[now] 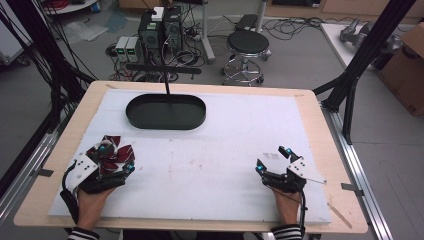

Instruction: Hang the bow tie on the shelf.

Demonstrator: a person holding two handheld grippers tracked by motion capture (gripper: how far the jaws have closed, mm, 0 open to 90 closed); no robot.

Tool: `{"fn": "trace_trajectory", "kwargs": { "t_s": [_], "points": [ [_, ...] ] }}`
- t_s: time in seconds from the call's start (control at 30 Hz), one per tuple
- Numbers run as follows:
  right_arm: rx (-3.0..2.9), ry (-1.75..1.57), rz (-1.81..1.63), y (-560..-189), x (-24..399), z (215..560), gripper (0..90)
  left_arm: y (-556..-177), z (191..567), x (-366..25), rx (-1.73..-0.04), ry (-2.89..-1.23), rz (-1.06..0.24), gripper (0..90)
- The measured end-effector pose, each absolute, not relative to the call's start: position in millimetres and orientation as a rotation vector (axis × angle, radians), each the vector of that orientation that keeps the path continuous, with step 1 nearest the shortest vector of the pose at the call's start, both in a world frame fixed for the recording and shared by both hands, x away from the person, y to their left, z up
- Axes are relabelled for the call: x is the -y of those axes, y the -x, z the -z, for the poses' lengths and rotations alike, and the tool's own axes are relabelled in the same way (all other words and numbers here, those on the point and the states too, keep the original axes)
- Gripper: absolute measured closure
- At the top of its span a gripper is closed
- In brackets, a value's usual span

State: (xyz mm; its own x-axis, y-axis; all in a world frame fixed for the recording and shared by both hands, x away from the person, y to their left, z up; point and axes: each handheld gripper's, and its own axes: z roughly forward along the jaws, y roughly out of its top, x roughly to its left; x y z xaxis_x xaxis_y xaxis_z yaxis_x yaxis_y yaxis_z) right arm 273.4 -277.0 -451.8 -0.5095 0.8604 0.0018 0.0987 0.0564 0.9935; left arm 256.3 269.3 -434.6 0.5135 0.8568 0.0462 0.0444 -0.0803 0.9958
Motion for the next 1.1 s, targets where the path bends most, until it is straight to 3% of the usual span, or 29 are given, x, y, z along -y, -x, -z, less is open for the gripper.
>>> {"fn": "trace_trajectory", "kwargs": {
  "t_s": [0.53,0.8,1.1],
  "points": [
    [-1.695,-0.969,-1.514,-273.4,277.0,451.8,8.0,-269.6,385.3,-307.3,-0.898,-1.709,-0.872,15.0],
    [-1.696,-0.967,-1.515,-273.5,277.1,451.8,7.9,-288.7,372.5,-320.9,-0.965,-1.892,-0.832,21.8],
    [-1.695,-0.969,-1.513,-273.4,277.0,451.8,7.9,-314.1,367.5,-330.5,-1.057,-2.064,-0.791,23.3]
  ]
}}
